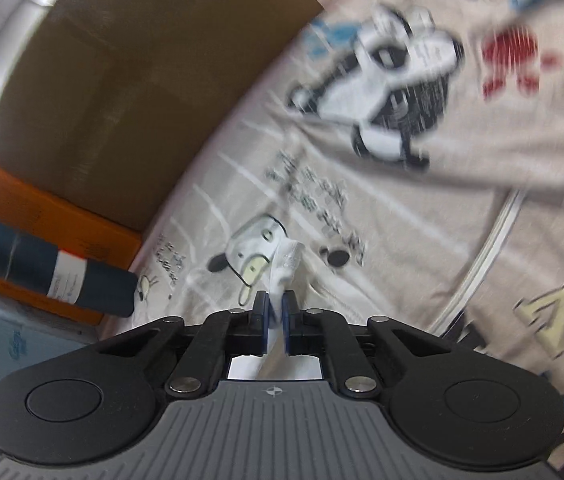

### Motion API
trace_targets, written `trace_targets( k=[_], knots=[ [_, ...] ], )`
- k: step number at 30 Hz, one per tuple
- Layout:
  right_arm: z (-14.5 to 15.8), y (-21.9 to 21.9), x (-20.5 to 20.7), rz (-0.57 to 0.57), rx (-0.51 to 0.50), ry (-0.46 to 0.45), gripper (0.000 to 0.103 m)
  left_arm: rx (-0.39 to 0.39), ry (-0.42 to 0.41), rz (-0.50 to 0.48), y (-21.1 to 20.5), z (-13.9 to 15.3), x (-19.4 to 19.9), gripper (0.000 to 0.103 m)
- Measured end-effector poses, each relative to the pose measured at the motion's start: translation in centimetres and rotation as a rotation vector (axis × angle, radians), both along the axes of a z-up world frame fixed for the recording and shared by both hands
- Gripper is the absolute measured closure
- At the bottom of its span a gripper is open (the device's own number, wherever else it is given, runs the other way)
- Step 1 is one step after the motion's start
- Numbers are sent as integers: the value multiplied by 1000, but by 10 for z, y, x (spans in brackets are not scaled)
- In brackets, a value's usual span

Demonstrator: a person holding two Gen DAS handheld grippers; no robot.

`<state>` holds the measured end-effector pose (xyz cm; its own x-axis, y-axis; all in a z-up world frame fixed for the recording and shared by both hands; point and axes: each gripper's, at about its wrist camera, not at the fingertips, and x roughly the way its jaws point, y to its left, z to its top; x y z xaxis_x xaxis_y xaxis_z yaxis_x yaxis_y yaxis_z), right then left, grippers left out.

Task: Fold clothes

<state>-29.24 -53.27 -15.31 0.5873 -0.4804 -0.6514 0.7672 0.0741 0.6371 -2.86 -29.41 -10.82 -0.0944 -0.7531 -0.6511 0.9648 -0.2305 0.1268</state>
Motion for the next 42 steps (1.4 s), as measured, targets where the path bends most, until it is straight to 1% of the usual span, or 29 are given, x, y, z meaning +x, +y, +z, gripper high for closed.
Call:
trace_targets(
  k=[5,6,9,10,12,13,14,15,16,17,18,19,20,21,22,24,25,26,28,29,30,31,32,33,34,35,37,39,42],
  knots=[
    [9,18,-6,17,-86,110,99,-7,-42,-49,-2,12,2,93],
    [9,22,-8,24,-99,135,99,5,-40,-64,-2,11,1,93],
    [-7,20,-9,37,-65,175,98,65,-51,-116,-2,0,-8,89],
    [-10,19,-8,39,-61,177,96,87,-55,-128,-1,-6,-12,88],
    [-13,19,-9,31,-60,174,93,125,-33,-118,3,-16,-15,88],
    [-14,19,-11,28,-57,157,85,138,-9,-109,5,-19,-15,85],
    [-14,18,-13,25,-53,137,78,143,32,-102,7,-19,-13,78],
    [-13,17,-15,20,-52,122,65,141,88,-97,10,-17,-9,71],
    [-12,16,-17,15,-52,106,58,124,171,-92,15,-11,-2,57],
    [-11,14,-19,11,-47,91,56,107,254,-88,19,-6,5,41],
    [-11,11,-21,7,-41,77,55,89,322,-65,22,-1,14,35],
    [-10,8,-22,-4,-35,76,55,67,361,-10,24,2,24,31],
    [-11,4,-22,-9,-29,78,55,46,400,46,26,6,34,31],
    [-11,1,-21,-12,-20,86,57,29,426,120,27,7,45,31],
    [-12,-2,-20,-16,-16,100,62,21,428,226,29,6,57,31],
    [-13,-5,-19,-17,-16,119,68,22,439,457,33,-1,81,32],
    [-13,-6,-19,-15,-17,126,69,26,452,562,37,-6,93,32],
    [-13,-6,-20,-12,-18,128,69,36,475,626,40,-12,104,33],
    [-13,-6,-21,-10,-20,135,71,73,515,691,42,-26,119,35],
    [-12,-6,-19,-6,-25,145,72,83,532,696,41,-31,121,36],
    [-12,-7,-18,-2,-30,155,72,88,552,696,40,-35,122,40],
    [-12,-7,-17,2,-35,165,74,85,576,685,38,-36,122,52],
    [-11,-7,-15,5,-42,179,75,87,583,674,35,-38,121,70],
    [-10,-6,-12,4,-53,195,80,92,571,660,29,-38,119,84],
    [-9,-5,-10,4,-65,213,90,96,551,651,25,-39,116,103],
    [-7,-2,-10,-9,-89,223,95,94,521,652,23,-37,113,103],
    [-2,4,-10,-36,-139,242,96,77,475,668,24,-31,111,103],
    [3,11,-10,-64,-189,261,97,84,453,702,29,-29,117,103],
    [-4,15,-7,-52,-185,325,97,129,427,720,32,-36,122,103]
  ],
)
